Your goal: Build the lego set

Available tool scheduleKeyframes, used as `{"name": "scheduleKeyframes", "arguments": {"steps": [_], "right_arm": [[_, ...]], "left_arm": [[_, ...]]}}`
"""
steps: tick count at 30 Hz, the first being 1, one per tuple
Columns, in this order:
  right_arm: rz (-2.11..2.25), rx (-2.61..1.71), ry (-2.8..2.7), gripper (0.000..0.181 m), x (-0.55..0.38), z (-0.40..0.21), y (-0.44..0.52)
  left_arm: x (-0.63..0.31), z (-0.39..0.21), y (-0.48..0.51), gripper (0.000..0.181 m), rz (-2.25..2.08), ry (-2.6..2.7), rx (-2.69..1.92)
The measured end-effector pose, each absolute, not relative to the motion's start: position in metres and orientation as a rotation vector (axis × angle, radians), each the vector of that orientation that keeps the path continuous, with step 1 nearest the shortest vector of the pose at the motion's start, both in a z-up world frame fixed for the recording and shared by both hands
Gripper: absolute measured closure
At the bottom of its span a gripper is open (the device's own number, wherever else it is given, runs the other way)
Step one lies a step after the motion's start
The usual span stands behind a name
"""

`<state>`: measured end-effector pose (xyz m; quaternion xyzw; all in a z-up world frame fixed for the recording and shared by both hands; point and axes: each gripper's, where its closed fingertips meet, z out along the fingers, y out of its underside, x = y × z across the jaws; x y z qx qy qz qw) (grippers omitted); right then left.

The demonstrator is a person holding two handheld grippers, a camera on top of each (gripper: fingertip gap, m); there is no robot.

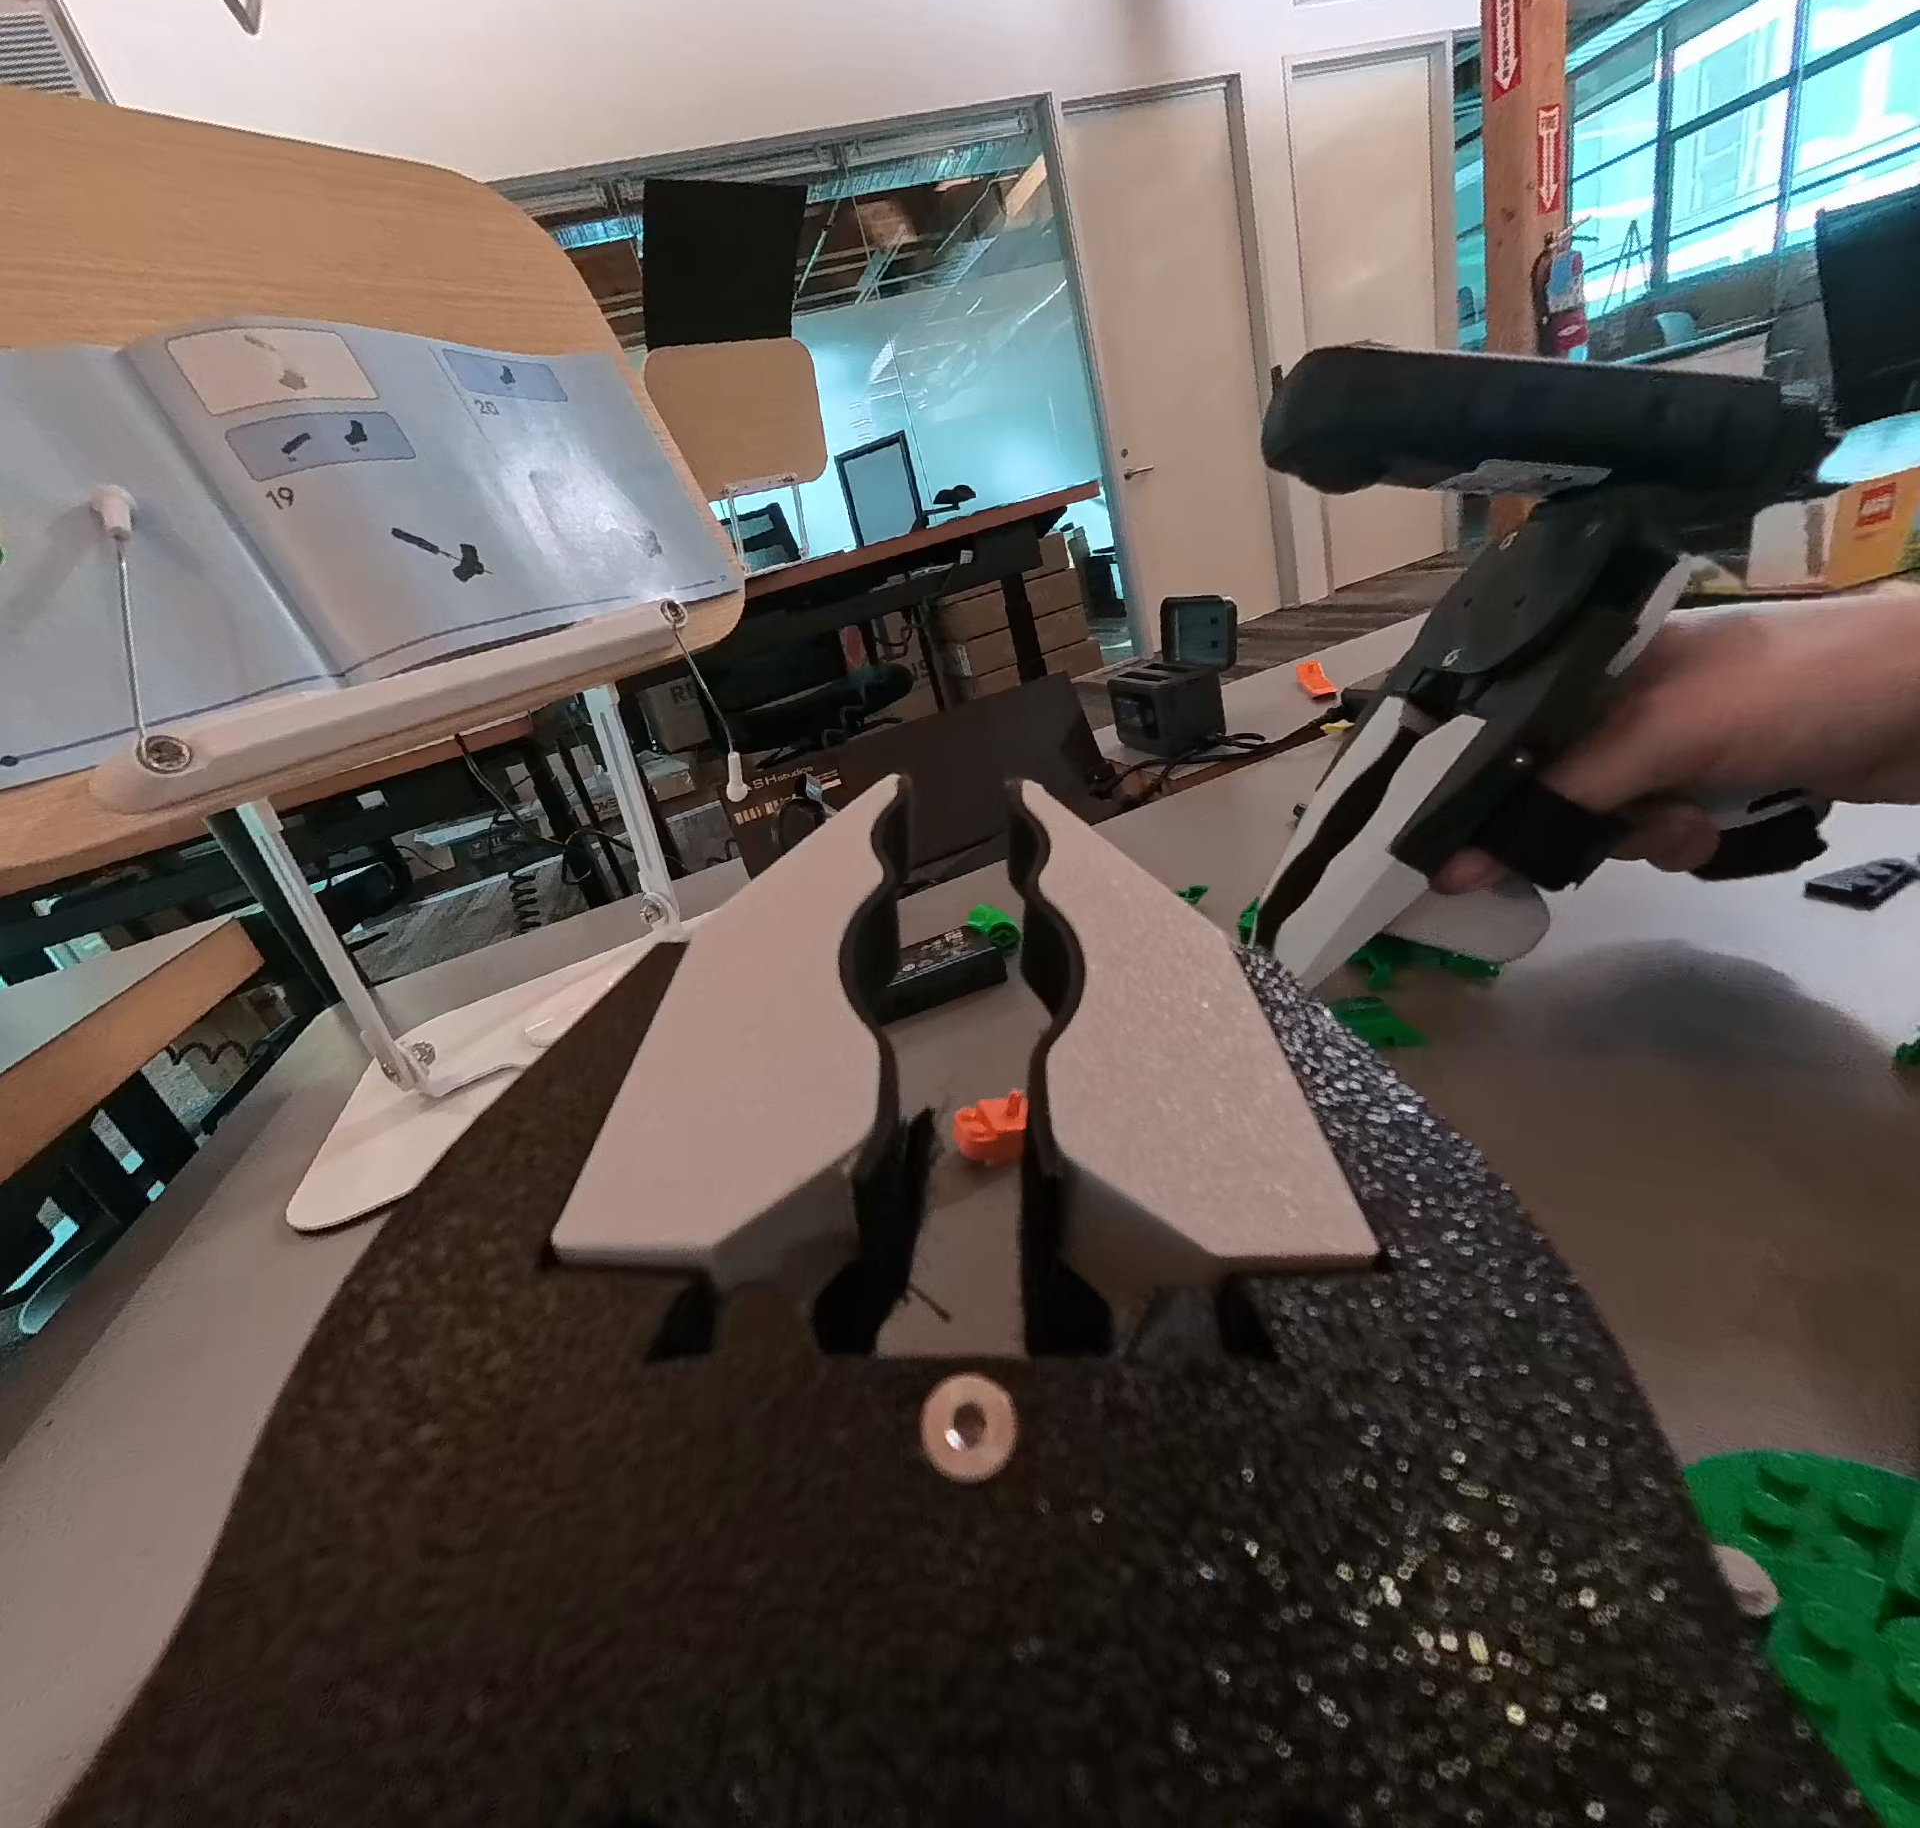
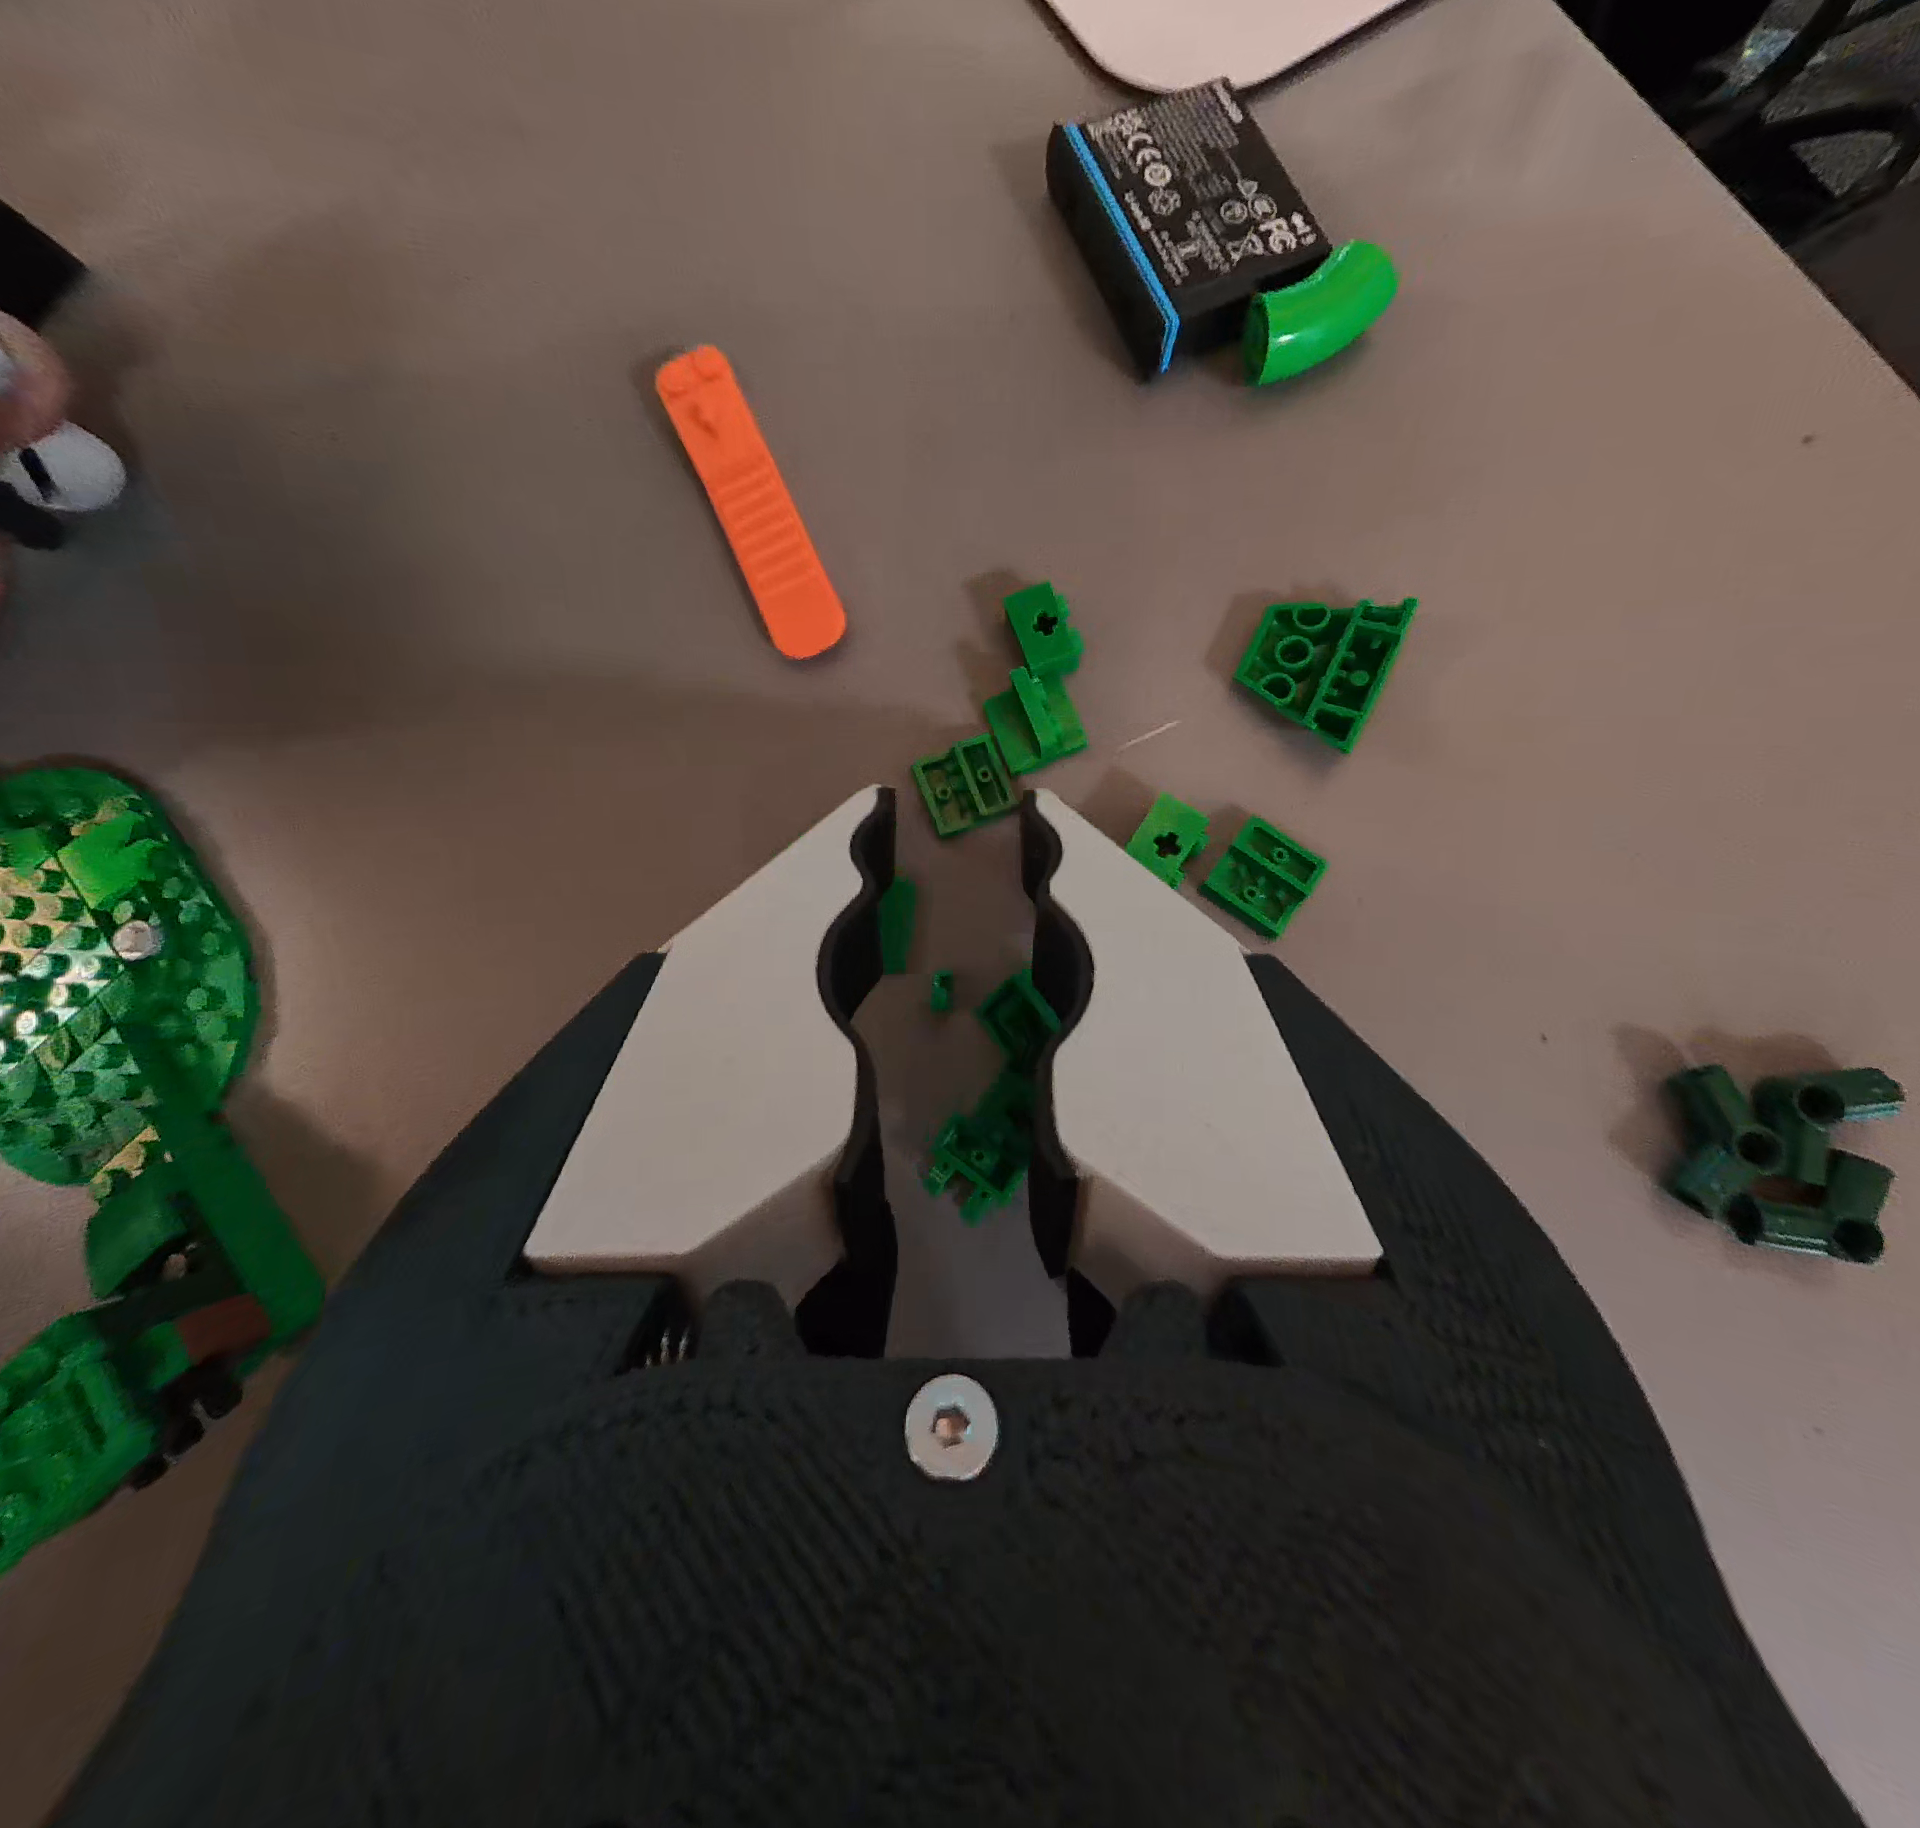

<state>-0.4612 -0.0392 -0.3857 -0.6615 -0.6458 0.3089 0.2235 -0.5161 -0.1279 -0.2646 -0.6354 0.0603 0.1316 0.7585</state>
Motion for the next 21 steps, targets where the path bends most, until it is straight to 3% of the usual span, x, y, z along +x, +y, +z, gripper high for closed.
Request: {"name": "scheduleKeyframes", "arguments": {"steps": [9,14,18,21], "right_arm": [[0.812,-1.597,-1.890,0.166,-0.464,-0.382,-0.045],[0.878,-1.100,-1.852,0.167,-0.471,-0.331,-0.069],[0.798,-0.647,-1.756,0.166,-0.462,-0.286,-0.097],[0.703,-0.469,-1.719,0.167,-0.456,-0.273,-0.110]], "left_arm": [[-0.504,-0.268,-0.124,0.167,0.266,0.197,-1.430],[-0.484,-0.287,-0.114,0.161,0.048,0.237,-1.522],[-0.469,-0.275,-0.118,0.135,-0.309,0.158,-1.449],[-0.464,-0.267,-0.123,0.141,-0.459,0.146,-1.402]]}}
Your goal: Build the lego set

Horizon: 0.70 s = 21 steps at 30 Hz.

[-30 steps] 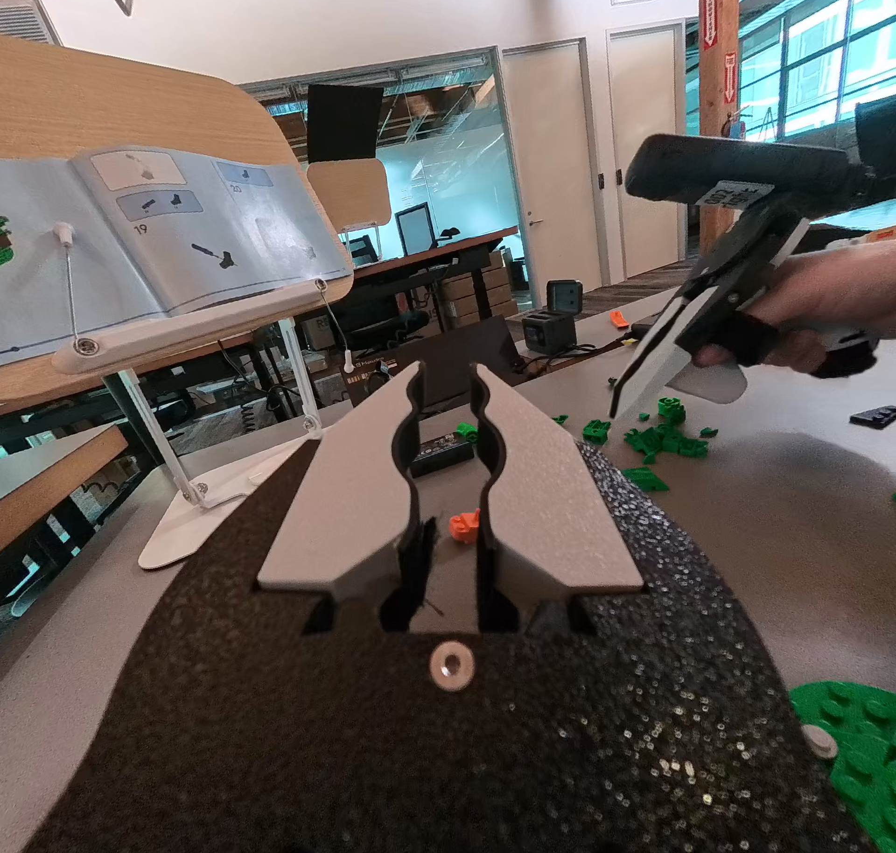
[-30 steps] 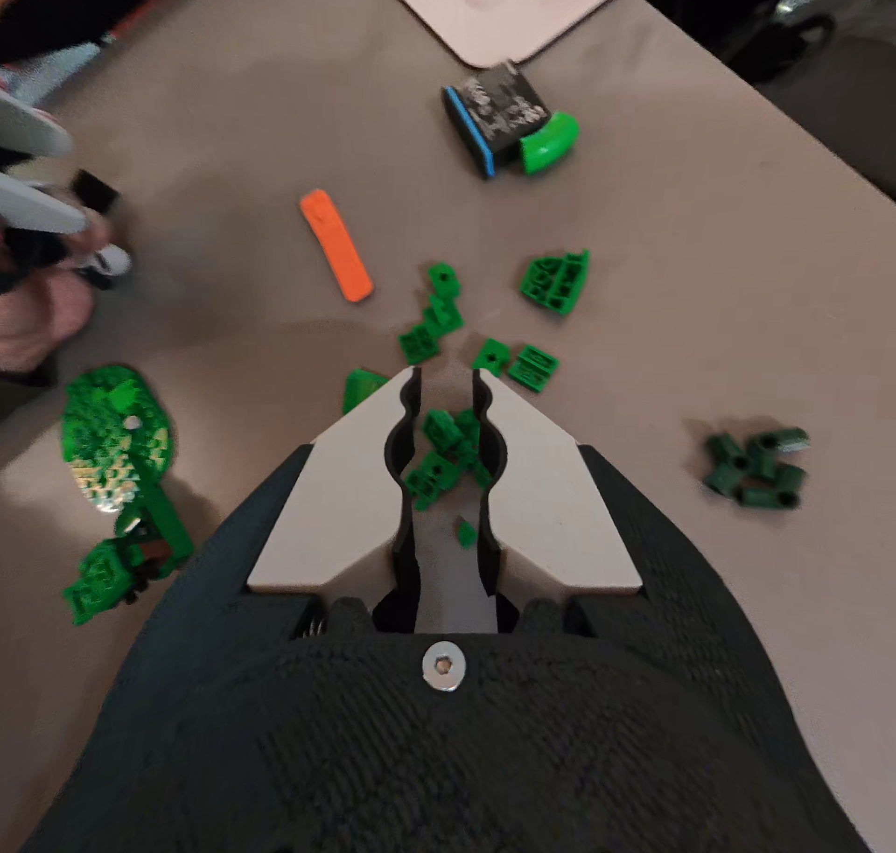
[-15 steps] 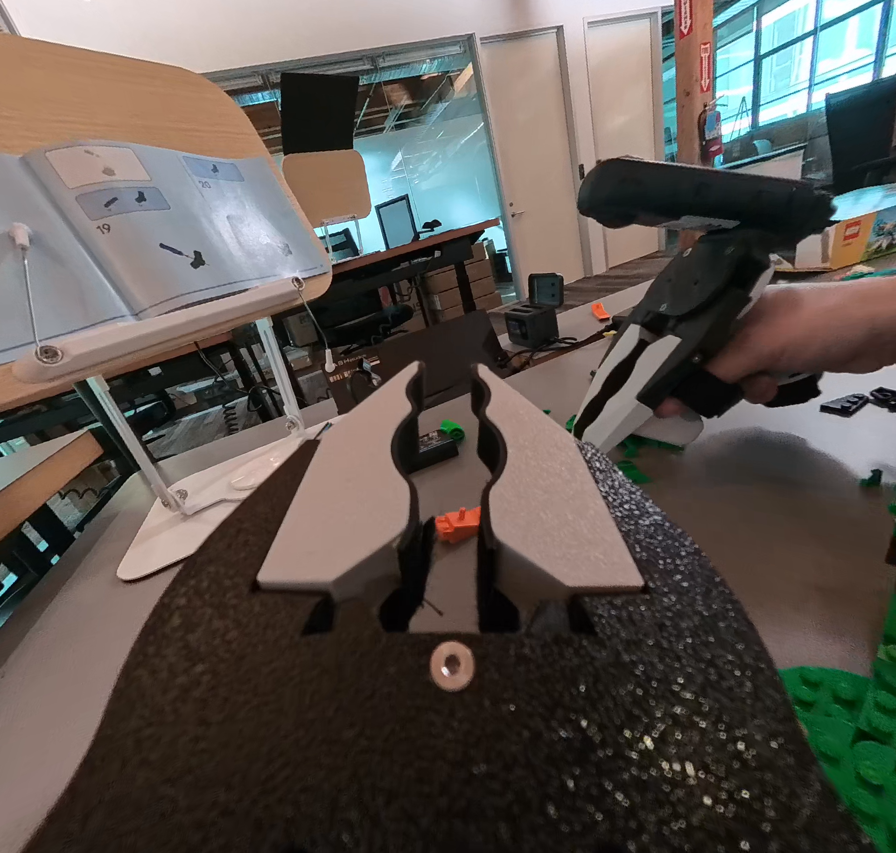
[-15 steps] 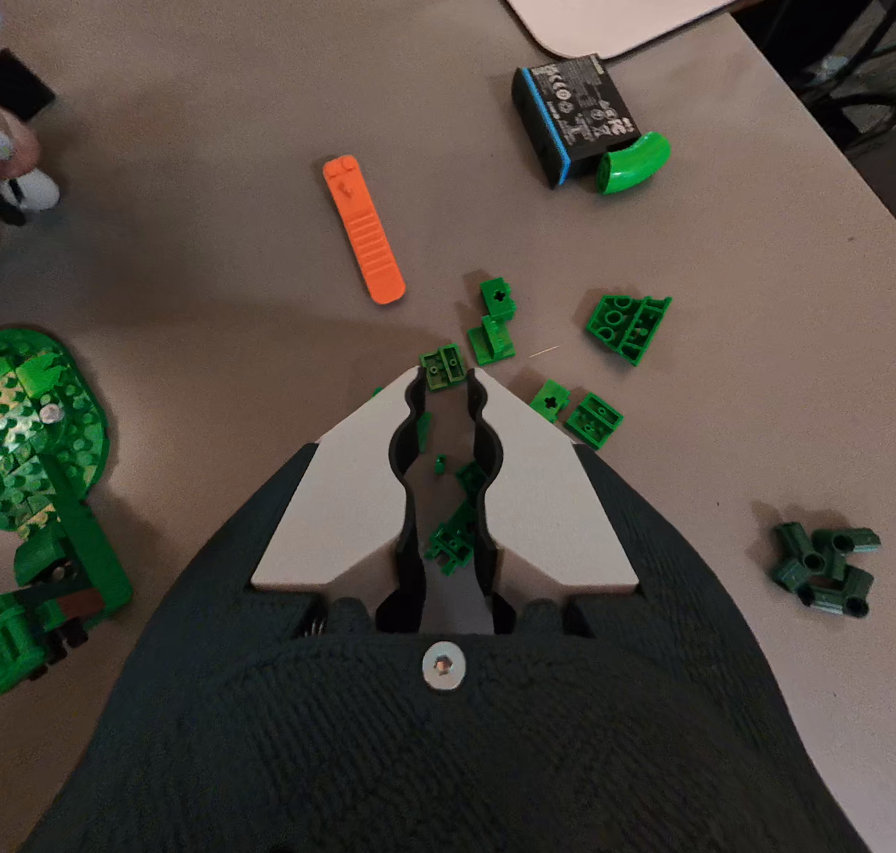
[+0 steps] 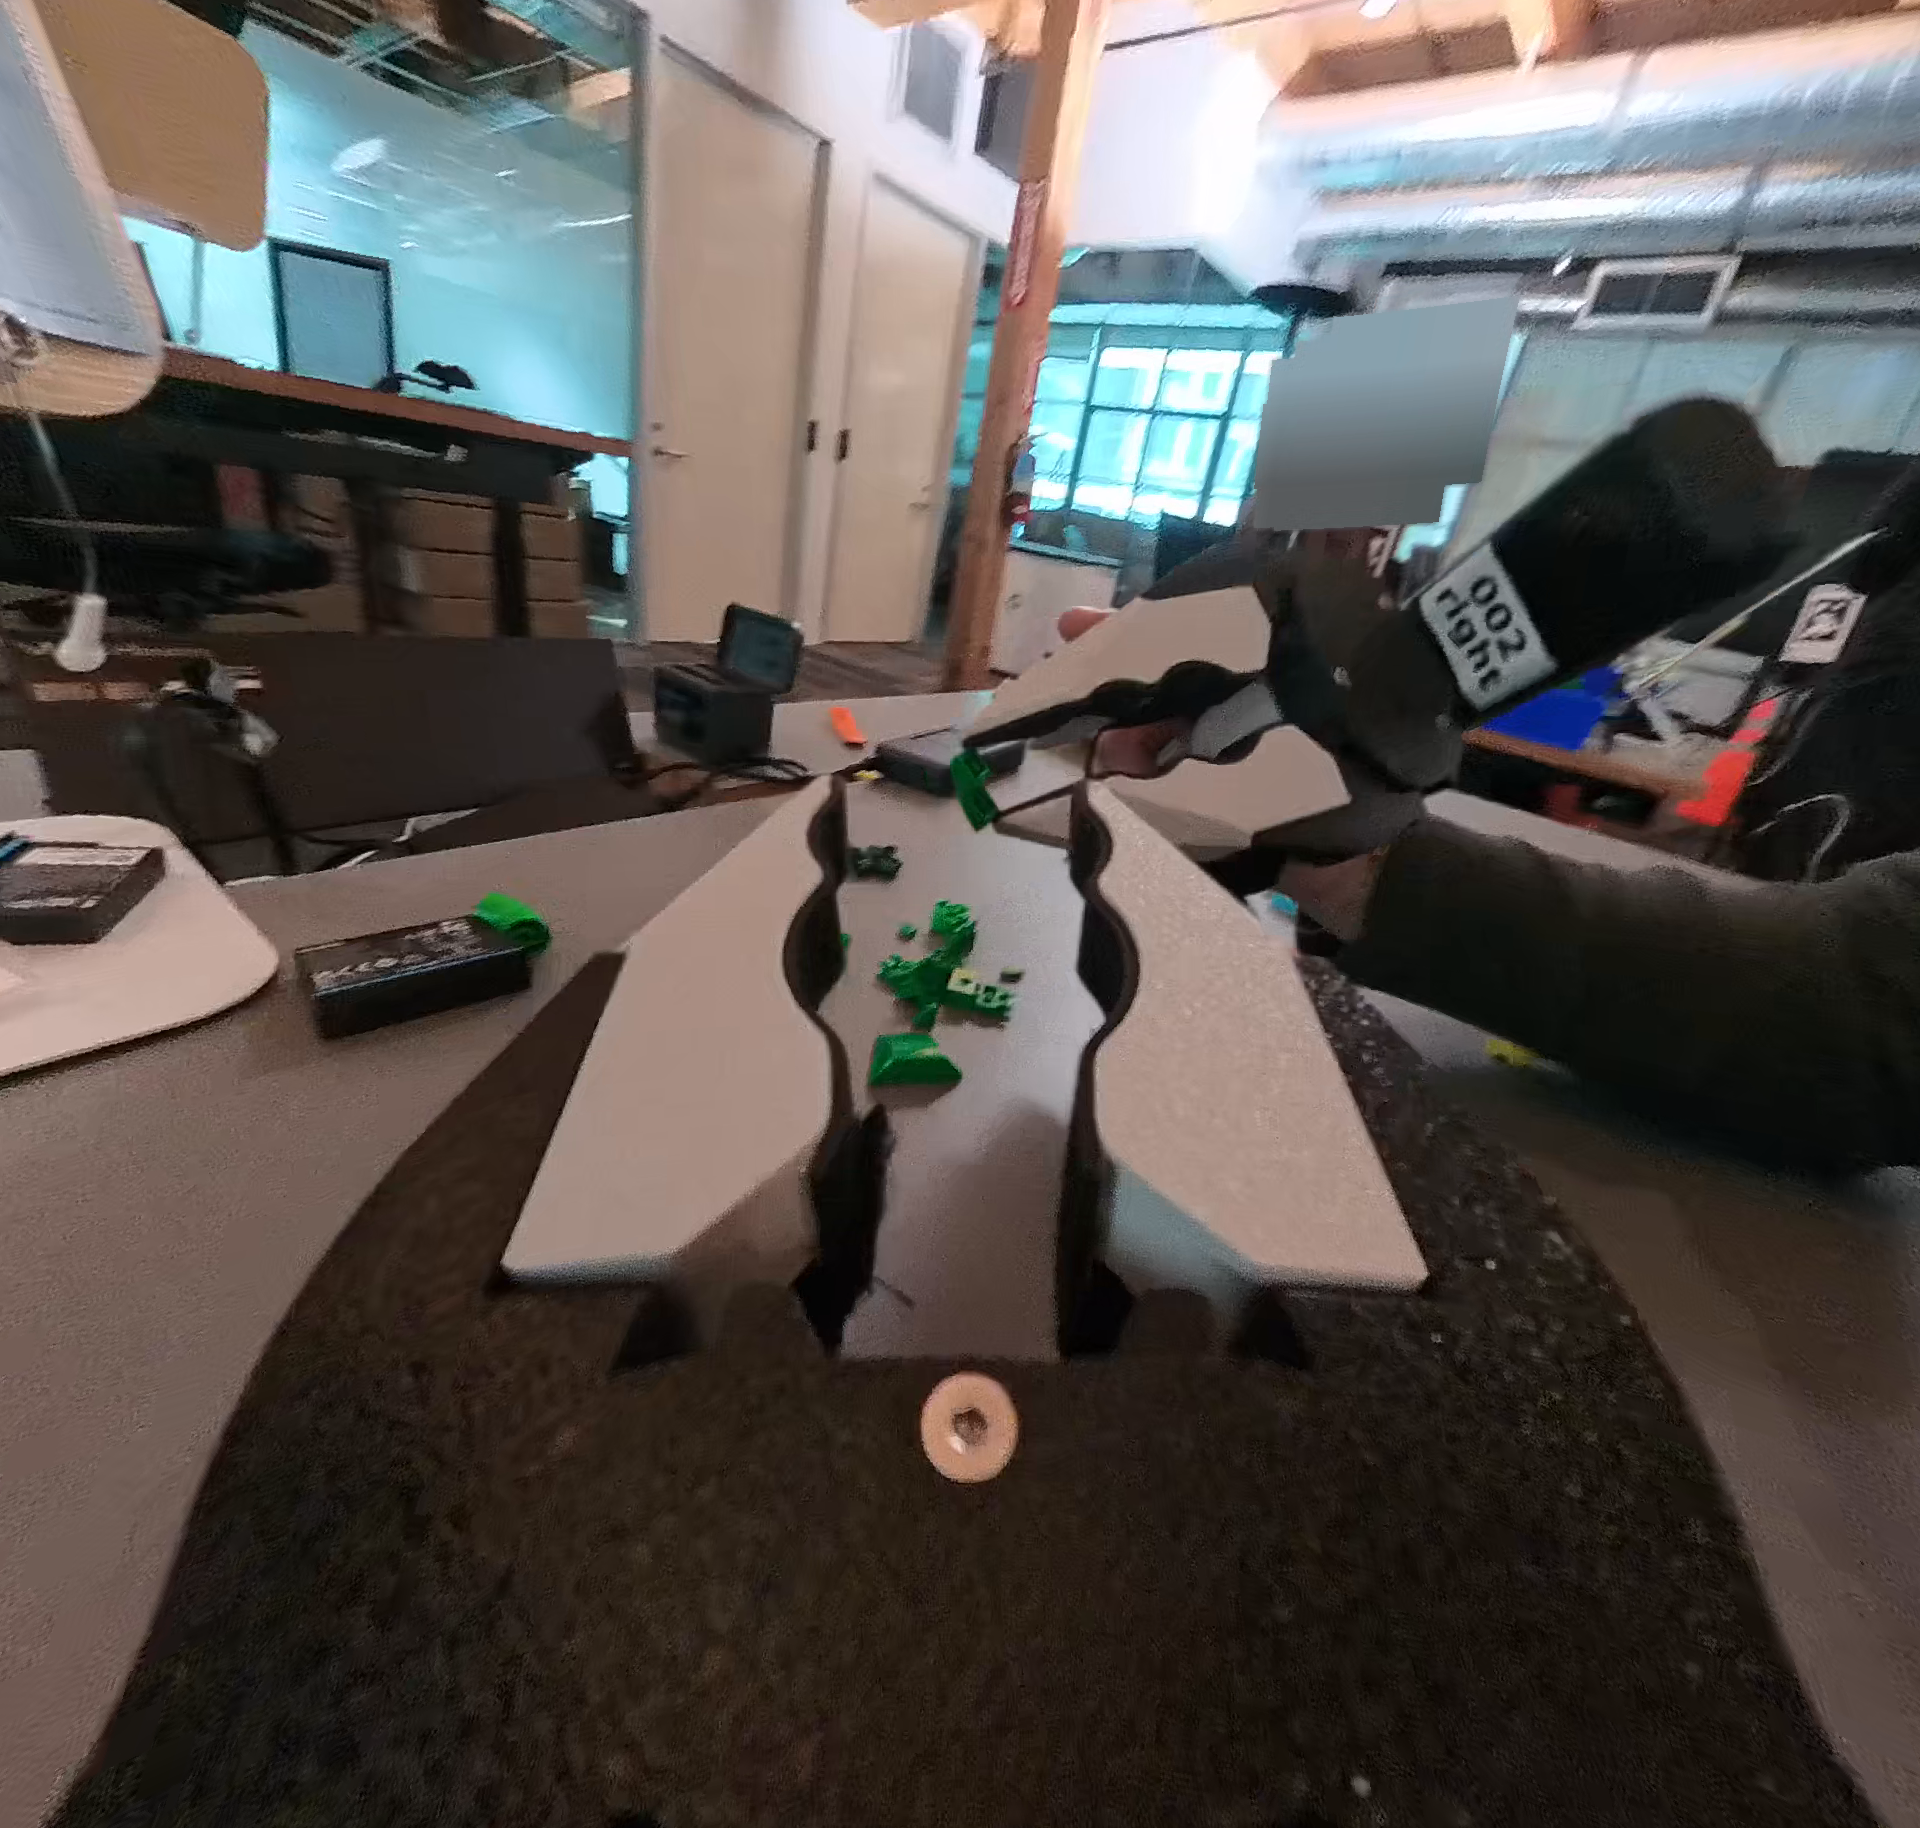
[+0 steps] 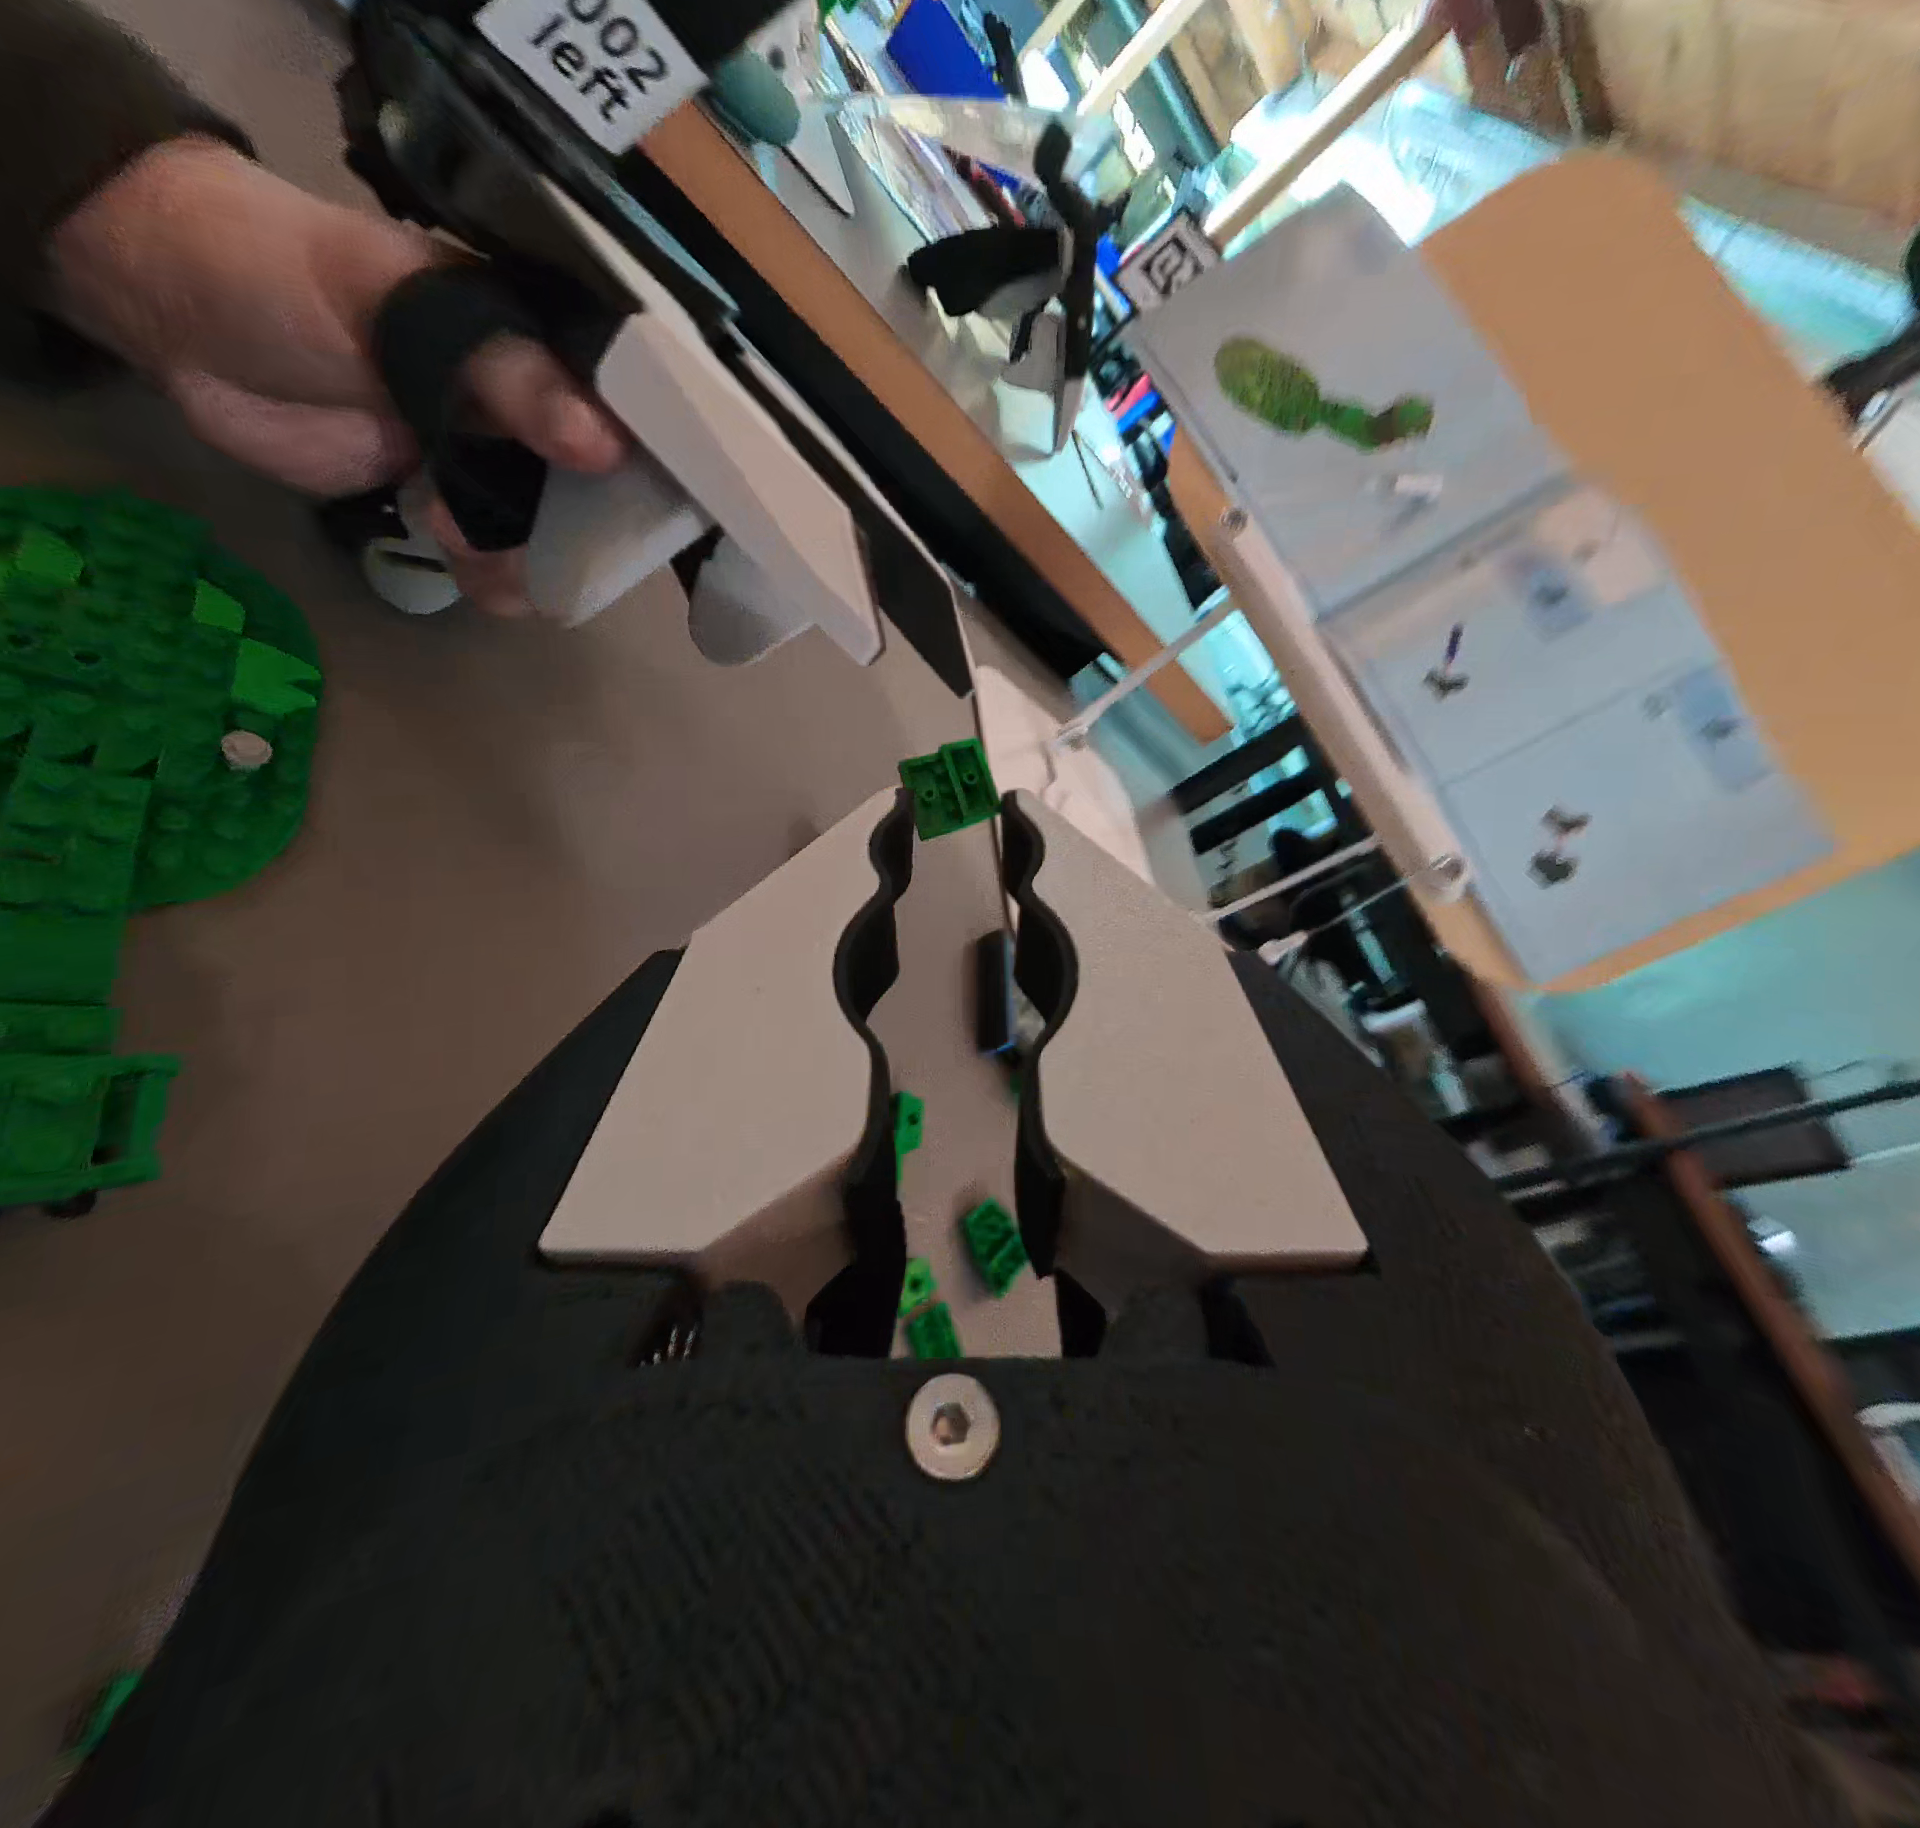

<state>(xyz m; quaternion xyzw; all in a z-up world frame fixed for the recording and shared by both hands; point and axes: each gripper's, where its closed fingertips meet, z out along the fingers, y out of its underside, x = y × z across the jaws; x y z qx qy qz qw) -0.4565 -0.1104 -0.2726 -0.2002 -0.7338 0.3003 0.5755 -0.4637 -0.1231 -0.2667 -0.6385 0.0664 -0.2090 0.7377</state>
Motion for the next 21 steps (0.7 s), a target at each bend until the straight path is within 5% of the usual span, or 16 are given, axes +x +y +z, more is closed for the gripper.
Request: {"name": "scheduleKeyframes", "arguments": {"steps": [13,17,21], "right_arm": [[0.516,-0.221,-1.727,0.166,-0.449,-0.261,-0.140],[0.904,-0.402,-1.681,0.156,-0.444,-0.241,-0.148],[1.473,-0.540,-1.633,0.166,-0.431,-0.216,-0.168]], "left_arm": [[-0.441,-0.262,-0.132,0.179,-0.518,0.269,-1.383],[-0.437,-0.240,-0.147,0.179,-0.590,0.299,-1.244],[-0.428,-0.214,-0.174,0.179,-0.758,0.361,-1.037]]}}
